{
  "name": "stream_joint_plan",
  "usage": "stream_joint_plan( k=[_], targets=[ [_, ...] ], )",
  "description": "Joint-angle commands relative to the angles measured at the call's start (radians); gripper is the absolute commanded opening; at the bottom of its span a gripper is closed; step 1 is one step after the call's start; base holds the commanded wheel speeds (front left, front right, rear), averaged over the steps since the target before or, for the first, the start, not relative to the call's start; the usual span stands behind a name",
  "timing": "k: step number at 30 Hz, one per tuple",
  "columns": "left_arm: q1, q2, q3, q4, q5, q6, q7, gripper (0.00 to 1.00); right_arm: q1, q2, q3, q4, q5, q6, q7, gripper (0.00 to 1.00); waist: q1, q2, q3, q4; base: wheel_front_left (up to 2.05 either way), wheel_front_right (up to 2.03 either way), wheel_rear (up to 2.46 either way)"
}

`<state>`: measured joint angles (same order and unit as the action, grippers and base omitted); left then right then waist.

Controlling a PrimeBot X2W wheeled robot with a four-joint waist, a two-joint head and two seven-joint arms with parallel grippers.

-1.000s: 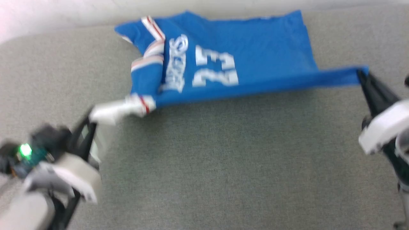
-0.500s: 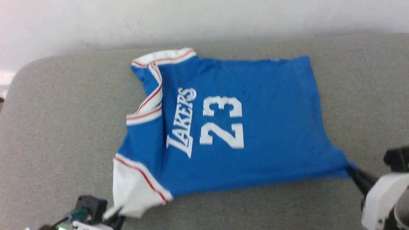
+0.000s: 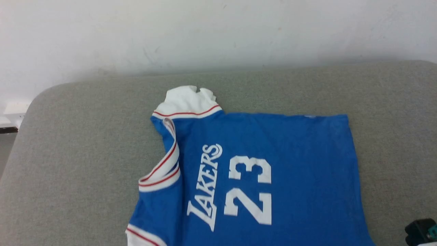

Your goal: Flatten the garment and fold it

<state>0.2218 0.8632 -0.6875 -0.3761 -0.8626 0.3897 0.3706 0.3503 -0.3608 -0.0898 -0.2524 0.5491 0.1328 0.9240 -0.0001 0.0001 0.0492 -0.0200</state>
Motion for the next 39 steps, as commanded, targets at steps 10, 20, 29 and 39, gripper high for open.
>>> stream_joint_plan(
  k=[10,20,29,39],
  targets=[
    [0.052,0.051,0.002,-0.063,-0.008,0.049,0.023,0.00,0.069,0.051,-0.065,-0.094,-0.005,-0.002,0.051,0.00,0.0001,-0.0001,-0.040,-0.008,0.00,0.00,0.00],
    [-0.065,0.118,0.033,-0.085,0.211,0.086,-0.060,0.00,-0.016,0.030,-0.057,-0.095,-0.052,-0.002,-0.168,0.00,0.0001,-0.0001,-0.013,-0.009,0.00,0.00,0.00],
    [-0.289,0.108,0.009,-0.049,0.400,-0.017,-0.083,0.00,-0.122,0.012,-0.055,-0.068,-0.093,-0.002,-0.274,0.00,0.0001,-0.0001,0.090,-0.017,0.00,0.00,0.00],
    [-0.533,-0.013,-0.011,0.139,0.474,-0.151,-0.167,0.00,-0.339,-0.026,0.022,0.025,-0.120,-0.002,-0.319,0.00,0.0001,-0.0001,0.235,-0.051,0.00,0.00,0.00]
  ],
)
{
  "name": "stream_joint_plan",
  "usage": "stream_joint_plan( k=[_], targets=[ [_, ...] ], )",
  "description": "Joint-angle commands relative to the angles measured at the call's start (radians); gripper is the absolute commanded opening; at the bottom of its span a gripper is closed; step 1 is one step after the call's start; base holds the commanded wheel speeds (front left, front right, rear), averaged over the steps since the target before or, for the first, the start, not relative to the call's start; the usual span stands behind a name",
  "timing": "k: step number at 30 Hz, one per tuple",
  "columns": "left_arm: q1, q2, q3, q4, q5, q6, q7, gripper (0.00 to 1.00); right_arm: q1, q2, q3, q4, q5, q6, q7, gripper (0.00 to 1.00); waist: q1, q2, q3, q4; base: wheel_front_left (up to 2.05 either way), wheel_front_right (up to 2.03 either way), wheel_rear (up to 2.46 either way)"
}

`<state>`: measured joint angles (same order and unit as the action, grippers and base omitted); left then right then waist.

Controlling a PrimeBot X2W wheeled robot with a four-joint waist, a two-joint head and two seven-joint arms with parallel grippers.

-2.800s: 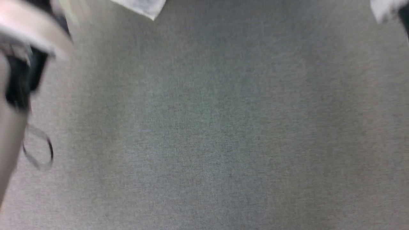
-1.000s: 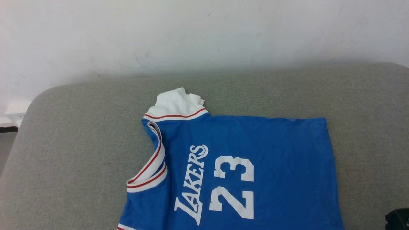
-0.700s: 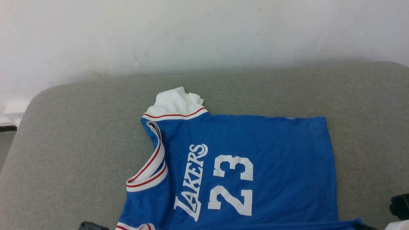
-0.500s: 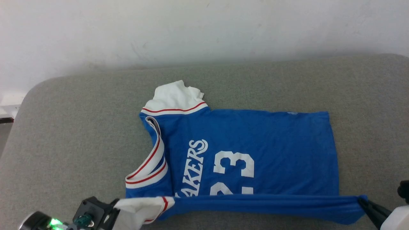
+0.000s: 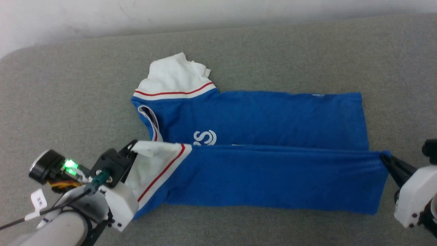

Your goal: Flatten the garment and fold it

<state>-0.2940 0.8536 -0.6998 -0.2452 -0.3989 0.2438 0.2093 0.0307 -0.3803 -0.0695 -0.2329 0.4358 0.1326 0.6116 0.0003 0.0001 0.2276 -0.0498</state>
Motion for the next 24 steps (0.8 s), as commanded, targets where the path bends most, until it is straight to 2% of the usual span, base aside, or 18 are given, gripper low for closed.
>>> stream_joint_plan(
  k=[1,9,16,17,18,19,20,22,24],
  targets=[
    [-0.034,-0.014,0.000,0.027,0.009,-0.017,-0.013,0.00,-0.042,-0.014,0.009,0.017,-0.008,-0.002,-0.009,0.00,-0.0003,-0.0001,0.067,-0.023,0.00,0.00,0.00],
    [-0.135,-0.094,-0.030,0.168,-0.004,-0.100,-0.039,0.00,-0.164,-0.051,0.071,0.138,-0.016,-0.002,0.004,0.00,-0.0003,-0.0001,0.137,-0.018,0.00,0.00,0.00],
    [-0.175,-0.172,-0.069,0.302,-0.033,-0.144,-0.010,0.00,-0.199,-0.031,0.128,0.249,0.004,-0.002,0.011,0.00,-0.0003,-0.0001,0.155,0.001,0.00,0.00,0.00],
    [-0.178,-0.180,-0.069,0.316,-0.038,-0.144,-0.008,0.00,-0.202,-0.030,0.133,0.262,0.003,-0.002,0.012,0.03,-0.0003,-0.0001,0.154,0.002,0.00,0.00,0.00],
    [-0.181,-0.186,-0.070,0.330,-0.041,-0.144,-0.004,0.05,-0.205,-0.029,0.139,0.273,0.003,-0.002,0.012,0.29,-0.0003,-0.0001,0.153,0.002,0.00,0.00,0.00],
    [-0.183,-0.191,-0.071,0.340,-0.044,-0.144,-0.003,0.12,-0.208,-0.028,0.144,0.280,0.004,-0.002,0.009,0.77,-0.0003,-0.0001,0.151,0.003,0.00,0.00,0.00],
    [-0.185,-0.197,-0.067,0.347,-0.047,-0.138,-0.009,0.17,-0.210,-0.025,0.144,0.288,0.005,-0.002,0.002,1.00,-0.0003,-0.0001,0.148,0.004,0.00,0.00,0.00],
    [-0.185,-0.204,-0.064,0.360,-0.050,-0.132,-0.017,0.42,-0.211,-0.018,0.141,0.306,0.008,-0.002,-0.005,1.00,-0.0003,-0.0001,0.139,0.007,0.00,0.00,0.00],
    [-0.180,-0.211,-0.057,0.367,-0.058,-0.124,-0.033,0.88,-0.210,-0.015,0.143,0.312,0.012,-0.002,-0.021,1.00,-0.0003,-0.0001,0.126,0.010,0.00,0.00,0.00]
  ],
)
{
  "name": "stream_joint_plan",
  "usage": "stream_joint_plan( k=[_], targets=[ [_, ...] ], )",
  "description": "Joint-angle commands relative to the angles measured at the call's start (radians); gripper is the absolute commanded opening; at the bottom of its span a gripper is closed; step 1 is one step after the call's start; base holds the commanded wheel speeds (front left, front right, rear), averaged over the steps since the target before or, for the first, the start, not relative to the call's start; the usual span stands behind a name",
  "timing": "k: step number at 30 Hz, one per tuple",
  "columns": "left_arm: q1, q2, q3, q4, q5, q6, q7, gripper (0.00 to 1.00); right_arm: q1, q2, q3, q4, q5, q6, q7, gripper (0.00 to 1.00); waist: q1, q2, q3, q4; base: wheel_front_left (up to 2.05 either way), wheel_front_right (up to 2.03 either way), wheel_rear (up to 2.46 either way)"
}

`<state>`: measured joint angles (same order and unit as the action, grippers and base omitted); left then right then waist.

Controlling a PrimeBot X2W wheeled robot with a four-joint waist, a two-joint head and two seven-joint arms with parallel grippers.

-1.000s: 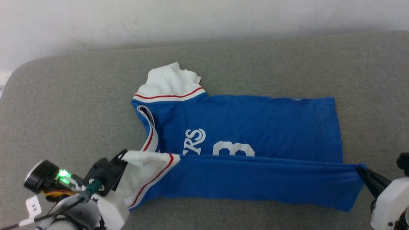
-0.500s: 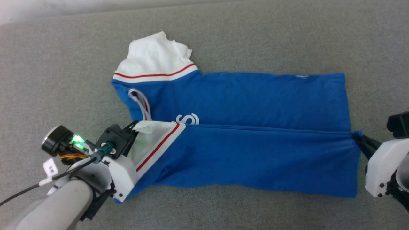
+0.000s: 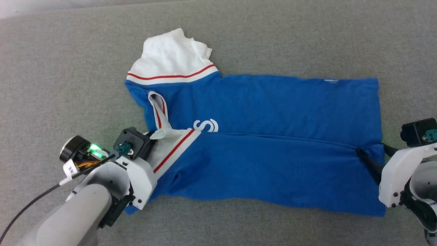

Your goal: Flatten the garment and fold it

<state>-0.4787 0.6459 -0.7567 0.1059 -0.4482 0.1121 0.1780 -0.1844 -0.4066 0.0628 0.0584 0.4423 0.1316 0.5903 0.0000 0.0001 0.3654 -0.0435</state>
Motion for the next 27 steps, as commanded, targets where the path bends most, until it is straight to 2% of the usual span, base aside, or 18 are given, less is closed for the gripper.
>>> stream_joint_plan(
  k=[1,3,7,13,17,22,27],
  targets=[
    [0.009,-0.007,0.004,0.019,-0.016,0.010,-0.009,0.95,0.007,0.013,0.008,0.023,0.008,-0.001,-0.008,1.00,0.0000,-0.0001,-0.021,0.005,0.00,0.00,0.00],
    [0.024,-0.015,0.017,0.019,-0.033,0.022,-0.030,1.00,0.014,0.015,0.001,0.021,0.013,-0.001,-0.026,1.00,0.0000,-0.0001,-0.041,0.007,0.00,0.00,0.00],
    [0.069,-0.031,0.049,0.000,-0.063,0.059,-0.093,1.00,0.045,0.020,-0.020,-0.006,0.022,-0.001,-0.062,1.00,0.0000,-0.0001,-0.092,0.014,0.00,0.00,0.00],
    [0.186,-0.045,0.132,-0.088,-0.108,0.165,-0.228,1.00,0.133,0.053,-0.093,-0.110,0.004,-0.001,-0.144,1.00,0.0000,-0.0001,-0.165,0.022,0.00,0.00,0.00],
    [0.283,-0.052,0.183,-0.159,-0.120,0.250,-0.315,1.00,0.204,0.119,-0.175,-0.190,-0.062,-0.001,-0.246,1.00,0.0000,-0.0001,-0.201,0.028,0.00,0.00,0.00],
    [0.402,-0.073,0.239,-0.235,-0.116,0.342,-0.407,1.00,0.281,0.238,-0.256,-0.266,-0.173,-0.001,-0.394,1.00,0.0000,-0.0001,-0.231,0.030,0.00,0.00,0.00],
    [0.515,-0.109,0.296,-0.288,-0.080,0.395,-0.437,1.00,0.336,0.329,-0.299,-0.308,-0.289,-0.001,-0.551,1.00,0.0000,-0.0001,-0.253,0.033,0.00,0.00,0.00]
  ],
)
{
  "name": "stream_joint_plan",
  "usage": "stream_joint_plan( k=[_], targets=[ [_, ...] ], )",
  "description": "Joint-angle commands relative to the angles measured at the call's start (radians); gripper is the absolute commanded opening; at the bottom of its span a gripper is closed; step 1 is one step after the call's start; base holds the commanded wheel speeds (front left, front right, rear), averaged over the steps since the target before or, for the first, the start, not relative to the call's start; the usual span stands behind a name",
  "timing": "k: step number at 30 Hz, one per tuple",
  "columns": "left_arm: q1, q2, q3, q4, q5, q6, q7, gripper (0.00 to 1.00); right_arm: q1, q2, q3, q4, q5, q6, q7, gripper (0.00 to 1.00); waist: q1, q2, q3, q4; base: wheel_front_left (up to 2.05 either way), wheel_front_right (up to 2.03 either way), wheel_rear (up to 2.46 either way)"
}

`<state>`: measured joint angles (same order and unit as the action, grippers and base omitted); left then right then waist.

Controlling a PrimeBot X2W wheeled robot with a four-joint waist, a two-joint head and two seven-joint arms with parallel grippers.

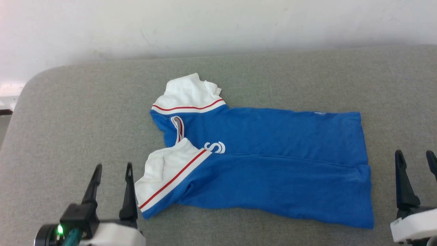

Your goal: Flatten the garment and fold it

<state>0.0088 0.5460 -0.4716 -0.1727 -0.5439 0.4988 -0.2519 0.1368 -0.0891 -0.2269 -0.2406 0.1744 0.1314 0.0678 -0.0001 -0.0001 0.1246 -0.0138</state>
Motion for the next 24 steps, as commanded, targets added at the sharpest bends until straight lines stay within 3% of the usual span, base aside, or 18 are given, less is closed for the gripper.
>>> stream_joint_plan(
  k=[1,5,8,13,16,21,24],
  targets=[
    [0.050,-0.017,0.019,-0.015,0.025,0.015,-0.008,1.00,0.025,0.021,-0.013,-0.011,-0.039,-0.001,-0.055,1.00,0.0001,0.0001,-0.015,0.004,0.00,0.00,0.00],
    [0.131,-0.066,0.058,-0.040,0.048,0.024,-0.009,1.00,0.052,0.037,-0.035,0.001,-0.084,-0.001,-0.154,1.00,0.0001,0.0001,-0.028,0.006,0.00,0.00,0.00],
    [0.171,-0.093,0.080,-0.044,0.049,0.010,-0.010,1.00,0.071,0.038,-0.039,0.031,-0.056,-0.001,-0.189,1.00,0.0001,0.0001,-0.034,0.011,0.00,0.00,0.00],
    [0.177,-0.079,0.078,-0.031,0.029,-0.034,0.018,1.00,0.074,0.039,-0.037,0.059,-0.051,-0.001,-0.209,1.00,0.0001,0.0001,-0.036,0.016,0.00,0.00,0.00],
    [0.155,-0.054,0.060,-0.020,0.018,-0.064,0.074,1.00,0.069,0.039,-0.037,0.060,-0.049,-0.001,-0.210,1.00,0.0001,0.0001,-0.029,0.017,0.00,0.00,0.00],
    [0.064,0.004,0.006,0.019,-0.031,-0.154,0.276,1.00,0.050,0.039,-0.024,0.066,-0.047,-0.001,-0.209,1.00,0.0001,0.0001,-0.004,0.014,0.00,0.00,0.00],
    [0.017,0.015,-0.004,0.045,-0.077,-0.185,0.374,1.00,0.042,0.039,-0.018,0.074,-0.044,-0.001,-0.210,1.00,0.0001,0.0001,0.013,0.005,0.00,0.00,0.00]
  ],
)
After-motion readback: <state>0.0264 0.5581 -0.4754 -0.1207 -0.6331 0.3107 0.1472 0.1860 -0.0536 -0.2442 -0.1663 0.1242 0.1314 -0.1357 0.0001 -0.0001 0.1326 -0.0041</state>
